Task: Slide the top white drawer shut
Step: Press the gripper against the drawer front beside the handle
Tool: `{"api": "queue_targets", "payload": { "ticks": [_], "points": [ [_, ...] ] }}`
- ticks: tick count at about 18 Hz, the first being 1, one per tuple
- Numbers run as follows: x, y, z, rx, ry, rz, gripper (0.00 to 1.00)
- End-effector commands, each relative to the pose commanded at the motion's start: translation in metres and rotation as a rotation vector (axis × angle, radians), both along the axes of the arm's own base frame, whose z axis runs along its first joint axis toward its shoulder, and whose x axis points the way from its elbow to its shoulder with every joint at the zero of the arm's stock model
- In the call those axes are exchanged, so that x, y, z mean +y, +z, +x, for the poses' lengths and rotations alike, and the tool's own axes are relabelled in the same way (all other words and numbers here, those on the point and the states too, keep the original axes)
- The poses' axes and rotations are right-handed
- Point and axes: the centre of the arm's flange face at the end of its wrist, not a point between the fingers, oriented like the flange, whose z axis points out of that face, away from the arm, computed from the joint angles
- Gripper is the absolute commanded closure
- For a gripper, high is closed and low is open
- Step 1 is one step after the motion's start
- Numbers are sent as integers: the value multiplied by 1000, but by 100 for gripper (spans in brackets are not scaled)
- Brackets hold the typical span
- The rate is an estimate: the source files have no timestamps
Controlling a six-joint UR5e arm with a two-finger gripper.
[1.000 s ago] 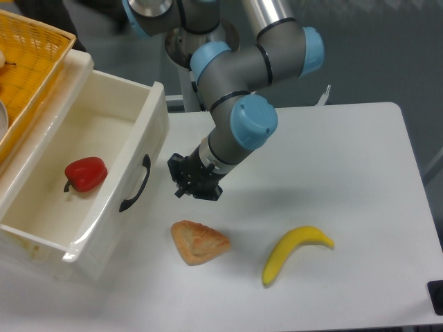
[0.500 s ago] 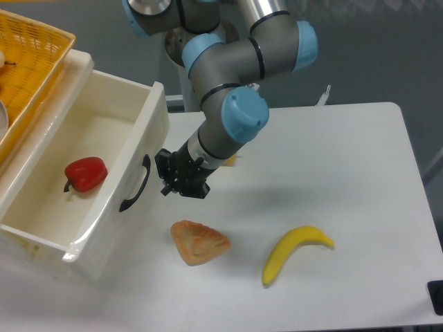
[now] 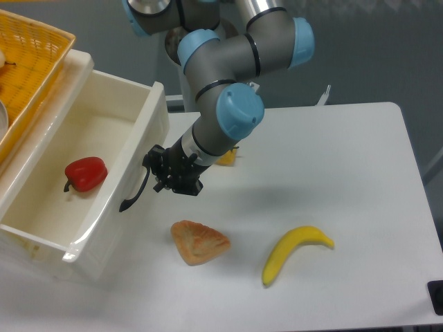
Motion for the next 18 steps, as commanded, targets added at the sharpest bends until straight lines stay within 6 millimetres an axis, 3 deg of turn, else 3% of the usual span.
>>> {"api": "queue_targets", "payload": {
  "ticks": [18],
  "points": [
    [1,10,19,-15,-16,14,100]
  ]
}}
